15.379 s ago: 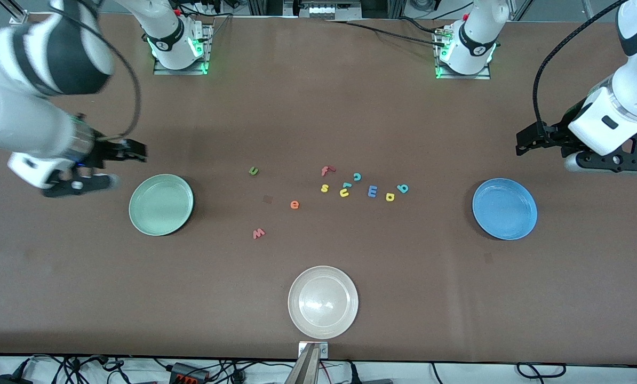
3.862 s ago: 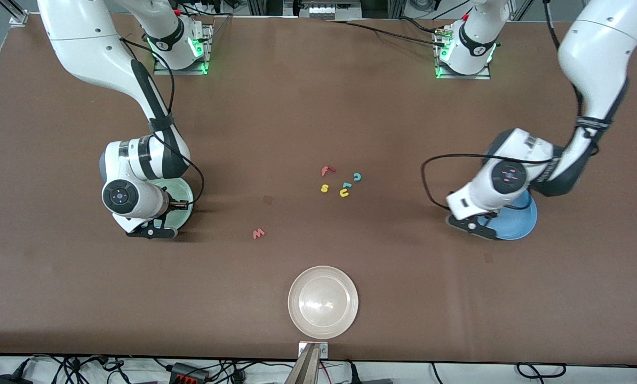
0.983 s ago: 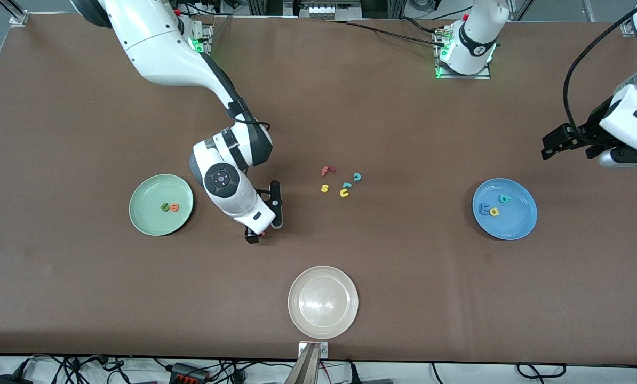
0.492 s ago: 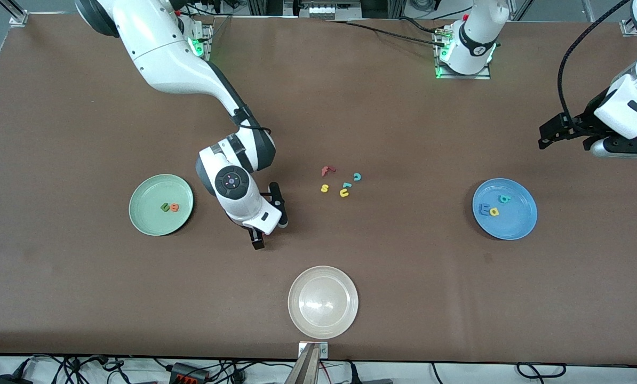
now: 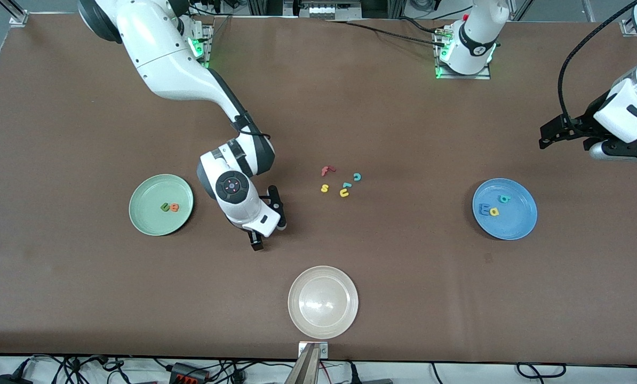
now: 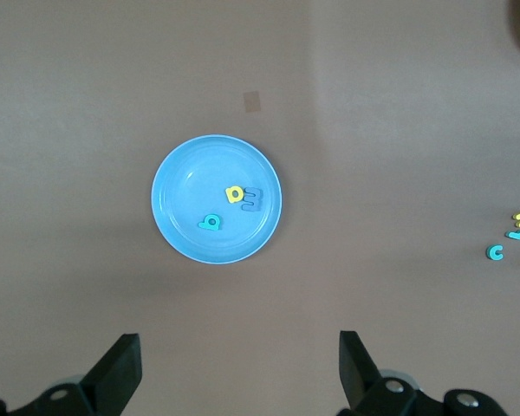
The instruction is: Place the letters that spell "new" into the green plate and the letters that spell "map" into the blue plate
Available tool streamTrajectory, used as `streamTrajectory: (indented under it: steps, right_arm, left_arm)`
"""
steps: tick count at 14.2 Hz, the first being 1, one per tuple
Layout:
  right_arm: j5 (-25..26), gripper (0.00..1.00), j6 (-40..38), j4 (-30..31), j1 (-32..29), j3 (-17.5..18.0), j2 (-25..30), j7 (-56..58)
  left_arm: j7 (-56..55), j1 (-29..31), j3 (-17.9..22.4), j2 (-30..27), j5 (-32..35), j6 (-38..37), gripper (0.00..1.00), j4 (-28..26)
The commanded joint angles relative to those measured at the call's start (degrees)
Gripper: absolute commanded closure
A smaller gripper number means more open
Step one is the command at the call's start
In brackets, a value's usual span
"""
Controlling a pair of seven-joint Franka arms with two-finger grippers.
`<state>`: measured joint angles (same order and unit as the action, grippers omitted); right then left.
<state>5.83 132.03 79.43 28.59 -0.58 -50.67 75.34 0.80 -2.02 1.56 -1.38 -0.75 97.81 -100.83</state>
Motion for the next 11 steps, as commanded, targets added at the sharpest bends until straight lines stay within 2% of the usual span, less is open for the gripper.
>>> streamTrajectory:
  steps: [1, 3, 6, 10, 11]
  right_arm:
    - [0.8, 0.14, 0.1, -1.5, -0.5, 0.3, -1.2, 0.8]
    - [0.6, 0.17, 0.7, -1.5, -0.5, 0.3, -1.3, 0.3]
    - [0.6, 0.35, 0.9, -1.5, -0.4, 0.3, -1.3, 0.3]
    - [0.4, 0.40, 1.1, -1.5, -0.3, 0.3, -1.3, 0.2]
    - [0.4, 0.45, 1.1, -1.5, -0.3, 0.3, -1.3, 0.2]
  left_arm:
    - [1.5, 0.8, -0.9, 0.8, -0.7, -1.4, 0.00, 1.8]
    - [1.6, 1.1, -0.9, 0.9, -0.7, -1.4, 0.00, 1.9]
    - [1.5, 1.8, -0.9, 0.9, -0.9, -1.4, 0.00, 2.0]
    - [1.5, 1.8, -0.4, 0.9, -1.3, -1.4, 0.00, 2.0]
    - [1.5, 1.8, -0.4, 1.0, -1.3, -1.3, 0.00, 2.4]
